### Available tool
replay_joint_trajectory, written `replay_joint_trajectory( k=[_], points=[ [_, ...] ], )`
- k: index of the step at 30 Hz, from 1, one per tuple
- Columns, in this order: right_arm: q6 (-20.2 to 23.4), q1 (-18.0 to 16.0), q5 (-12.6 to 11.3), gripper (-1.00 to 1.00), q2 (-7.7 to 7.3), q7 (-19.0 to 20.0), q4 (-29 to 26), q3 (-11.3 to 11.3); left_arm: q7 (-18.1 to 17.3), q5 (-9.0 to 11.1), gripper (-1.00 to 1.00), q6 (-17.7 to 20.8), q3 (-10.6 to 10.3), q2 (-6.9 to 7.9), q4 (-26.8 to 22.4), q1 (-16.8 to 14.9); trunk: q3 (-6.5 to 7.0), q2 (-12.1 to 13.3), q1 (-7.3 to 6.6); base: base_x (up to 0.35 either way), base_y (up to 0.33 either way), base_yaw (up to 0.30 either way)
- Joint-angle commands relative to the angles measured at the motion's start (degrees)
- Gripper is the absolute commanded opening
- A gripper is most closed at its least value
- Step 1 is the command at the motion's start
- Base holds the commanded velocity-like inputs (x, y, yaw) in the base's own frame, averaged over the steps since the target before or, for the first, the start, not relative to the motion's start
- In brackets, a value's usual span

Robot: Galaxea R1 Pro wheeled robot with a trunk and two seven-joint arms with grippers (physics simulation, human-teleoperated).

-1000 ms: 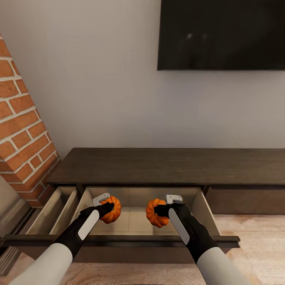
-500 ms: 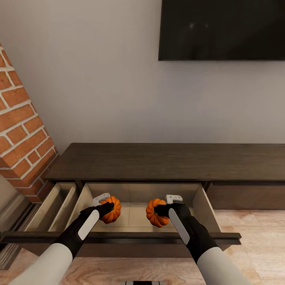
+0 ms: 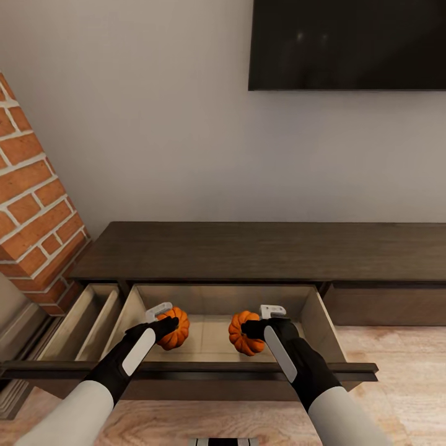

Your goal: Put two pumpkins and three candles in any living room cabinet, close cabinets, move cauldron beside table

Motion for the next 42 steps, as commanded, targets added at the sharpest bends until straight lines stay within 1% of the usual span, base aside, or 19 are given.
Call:
replay_joint_trajectory(
  k=[1, 7, 11, 17, 18, 27, 28, 42],
  points=[
    [0.13, -0.03, -0.60, -1.00, -0.02, -0.61, -0.06, 0.11, 0.66, 0.56, -1.00, 0.08, -0.36, 0.09, -0.12, -0.02, -0.05, -0.02, -0.01, 0.000, 0.000, 0.000],
    [0.10, -0.03, -0.60, -1.00, -0.02, -0.61, -0.06, 0.09, 0.66, 0.62, -1.00, 0.20, -0.36, 0.09, -0.12, -0.01, -0.05, -0.02, -0.01, 0.000, 0.000, 0.000],
    [0.08, -0.03, -0.60, -1.00, -0.02, -0.61, -0.06, 0.09, 0.65, 0.64, -1.00, 0.26, -0.43, 0.09, -0.12, -0.02, -0.94, -0.08, 0.09, 0.000, 0.000, 0.000],
    [0.10, -0.03, -0.60, -1.00, -0.02, -0.61, -0.04, 0.07, 0.66, 0.65, -1.00, 0.28, -0.37, 0.09, -0.12, -0.01, -0.94, -0.08, 0.09, 0.000, 0.000, 0.000],
    [0.09, -0.03, -0.60, 1.00, -0.02, -0.61, -0.03, 0.05, 0.66, 0.65, -1.00, 0.28, -0.37, 0.09, -0.12, -0.01, -0.94, -0.08, 0.09, 0.000, 0.000, 0.000],
    [0.16, -0.03, -0.60, 1.00, -0.01, -0.61, 0.02, 0.15, 0.71, 0.65, -1.00, 0.28, -0.28, 0.09, -0.14, -0.03, -0.94, -0.08, 0.09, 0.000, 0.000, 0.000],
    [0.16, -0.03, -0.60, 1.00, 0.01, -0.61, 0.02, 0.13, 0.72, 0.63, 1.00, 0.28, -0.25, 0.09, -0.18, -0.04, -0.94, -0.08, 0.09, 0.000, 0.000, 0.000],
    [0.16, -0.03, -0.60, 1.00, -0.02, -0.61, 0.02, -0.09, 0.67, 0.65, 1.00, 0.32, -0.22, 0.09, -0.47, -0.05, -0.94, -0.08, 0.09, 0.000, 0.000, 0.000]
  ],
)
